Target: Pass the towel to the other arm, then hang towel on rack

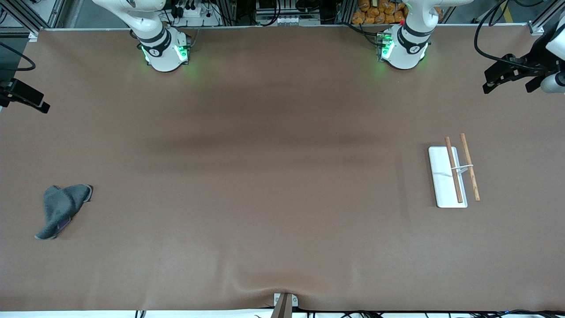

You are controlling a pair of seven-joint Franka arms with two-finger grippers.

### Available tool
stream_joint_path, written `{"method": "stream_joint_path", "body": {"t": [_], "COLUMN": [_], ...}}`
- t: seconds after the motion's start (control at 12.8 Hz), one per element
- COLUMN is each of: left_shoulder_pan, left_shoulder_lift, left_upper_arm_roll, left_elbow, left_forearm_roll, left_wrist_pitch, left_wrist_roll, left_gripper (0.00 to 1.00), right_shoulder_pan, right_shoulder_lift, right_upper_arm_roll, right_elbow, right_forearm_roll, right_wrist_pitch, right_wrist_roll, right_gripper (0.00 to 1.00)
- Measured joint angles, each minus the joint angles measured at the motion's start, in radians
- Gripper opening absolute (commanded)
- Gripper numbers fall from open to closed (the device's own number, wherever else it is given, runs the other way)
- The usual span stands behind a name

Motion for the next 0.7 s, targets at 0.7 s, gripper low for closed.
{"method": "stream_joint_path", "body": {"t": [0.7], "left_shoulder_pan": [0.000], "left_shoulder_lift": [0.051], "left_upper_arm_roll": [0.000], "left_elbow": [0.048], "left_forearm_roll": [0.000], "left_wrist_pitch": [0.004], "left_wrist_roll": [0.000], "left_gripper": [1.00], "right_shoulder_pan": [0.000], "right_shoulder_lift": [0.000], "right_upper_arm_roll": [0.010], "right_elbow": [0.002], "right_forearm_roll": [0.000], "right_wrist_pitch": [0.000], "right_wrist_roll": [-0.001], "right_gripper": [1.00]}}
